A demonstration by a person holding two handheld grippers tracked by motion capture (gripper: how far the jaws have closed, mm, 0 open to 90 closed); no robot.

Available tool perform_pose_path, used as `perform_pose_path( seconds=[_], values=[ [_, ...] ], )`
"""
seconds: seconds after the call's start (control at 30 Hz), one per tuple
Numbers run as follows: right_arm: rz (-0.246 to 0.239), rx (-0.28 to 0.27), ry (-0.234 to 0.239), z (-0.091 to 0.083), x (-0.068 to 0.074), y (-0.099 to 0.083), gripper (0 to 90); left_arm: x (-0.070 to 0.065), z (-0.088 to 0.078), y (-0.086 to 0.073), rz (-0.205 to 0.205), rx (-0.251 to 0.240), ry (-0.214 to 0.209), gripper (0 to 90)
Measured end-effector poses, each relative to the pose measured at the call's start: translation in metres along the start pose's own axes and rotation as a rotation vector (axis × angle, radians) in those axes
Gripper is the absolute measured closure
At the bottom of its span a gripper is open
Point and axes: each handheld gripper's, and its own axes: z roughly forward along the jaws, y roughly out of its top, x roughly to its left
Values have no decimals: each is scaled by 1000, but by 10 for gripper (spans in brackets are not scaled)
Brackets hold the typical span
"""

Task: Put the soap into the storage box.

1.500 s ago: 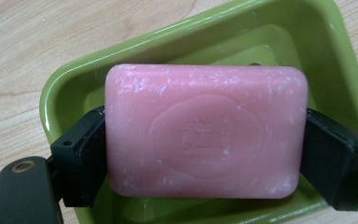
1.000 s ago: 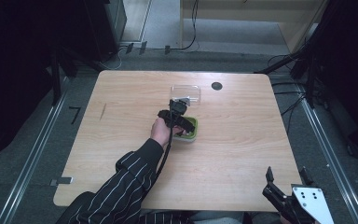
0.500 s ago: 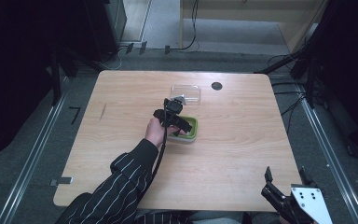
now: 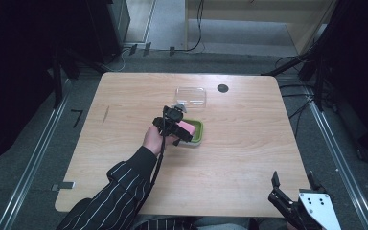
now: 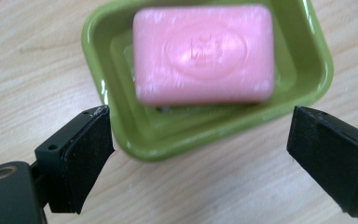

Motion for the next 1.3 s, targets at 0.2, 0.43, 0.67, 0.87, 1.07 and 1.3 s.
perform_pose_path(
  seconds=[0.2,0.43,0.67,0.87,1.07,1.3],
  values=[
    [1,-1,0,0,0,0,127,5,-3,-14,13,10,0,75],
    [1,-1,0,0,0,0,127,10,-7,-28,18,22,-2,77],
    [3,-1,0,0,0,0,127,15,-8,-42,23,28,-1,78],
    [3,-1,0,0,0,0,127,18,-10,-54,25,38,-3,78],
    [3,0,0,0,0,0,127,24,-11,-68,29,48,-1,78],
    [2,0,1,0,0,0,127,30,-16,-83,28,43,-10,78]
  ],
)
